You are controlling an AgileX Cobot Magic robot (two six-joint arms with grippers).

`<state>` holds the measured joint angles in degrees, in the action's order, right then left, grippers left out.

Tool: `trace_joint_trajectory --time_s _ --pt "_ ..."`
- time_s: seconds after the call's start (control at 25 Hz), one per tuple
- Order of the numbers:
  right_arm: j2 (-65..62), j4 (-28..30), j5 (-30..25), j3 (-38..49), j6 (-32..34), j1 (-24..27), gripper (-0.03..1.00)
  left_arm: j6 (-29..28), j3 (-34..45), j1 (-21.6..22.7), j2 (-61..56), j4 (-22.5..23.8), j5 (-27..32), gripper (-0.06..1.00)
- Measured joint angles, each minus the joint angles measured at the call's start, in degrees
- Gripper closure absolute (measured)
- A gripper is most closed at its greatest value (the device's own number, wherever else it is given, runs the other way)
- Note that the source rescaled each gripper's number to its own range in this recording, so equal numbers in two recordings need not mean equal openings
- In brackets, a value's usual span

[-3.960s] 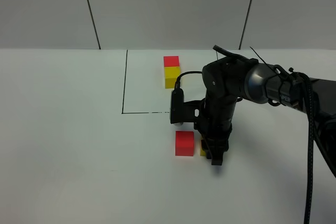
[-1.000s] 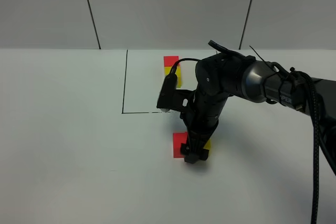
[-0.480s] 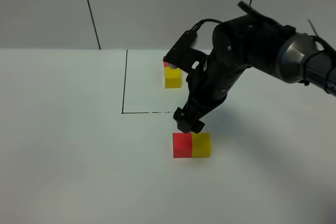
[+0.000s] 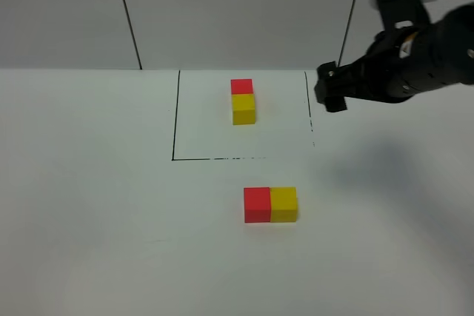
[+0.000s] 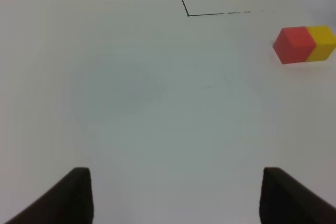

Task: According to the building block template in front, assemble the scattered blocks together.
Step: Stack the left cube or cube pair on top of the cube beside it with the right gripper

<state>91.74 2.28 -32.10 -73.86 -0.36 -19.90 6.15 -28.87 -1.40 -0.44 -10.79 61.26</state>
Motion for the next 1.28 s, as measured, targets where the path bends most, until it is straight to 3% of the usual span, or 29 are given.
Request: trace_joint_trajectory --time_s 0.16,0.4,0.56,0.72,0.84,0.96,1.2,1.28 --pt "-8.32 1.50 10.77 12.16 5.44 2.74 -0.03 0.00 0.00 0.00 0.00 0.00 0.00 0.51" --pt "-16.67 1.44 24.50 26.09 7.99 4.10 -0.02 0.00 0.00 0.00 0.00 0.00 0.00 0.51" --pt "-18.45 0.55 30.93 31.01 8.10 4.10 0.02 0.00 0.00 0.00 0.00 0.00 0.00 0.51" --pt "-18.52 0.50 35.43 32.86 8.10 4.10 0.14 0.00 0.00 0.00 0.00 0.00 0.00 0.51" --pt "-18.52 0.50 37.30 33.03 8.16 4.10 0.21 0.00 0.00 0.00 0.00 0.00 0.00 0.51" --pt "-18.52 1.12 37.20 33.03 7.62 4.10 0.21 0.00 0.00 0.00 0.00 0.00 0.00 0.51" --pt "-17.68 8.65 32.10 29.48 3.20 4.10 -0.01 0.00 0.00 0.00 0.00 0.00 0.00 0.51" --pt "-16.08 11.27 28.43 26.88 0.93 4.10 -0.03 0.00 0.00 0.00 0.00 0.00 0.00 0.51"
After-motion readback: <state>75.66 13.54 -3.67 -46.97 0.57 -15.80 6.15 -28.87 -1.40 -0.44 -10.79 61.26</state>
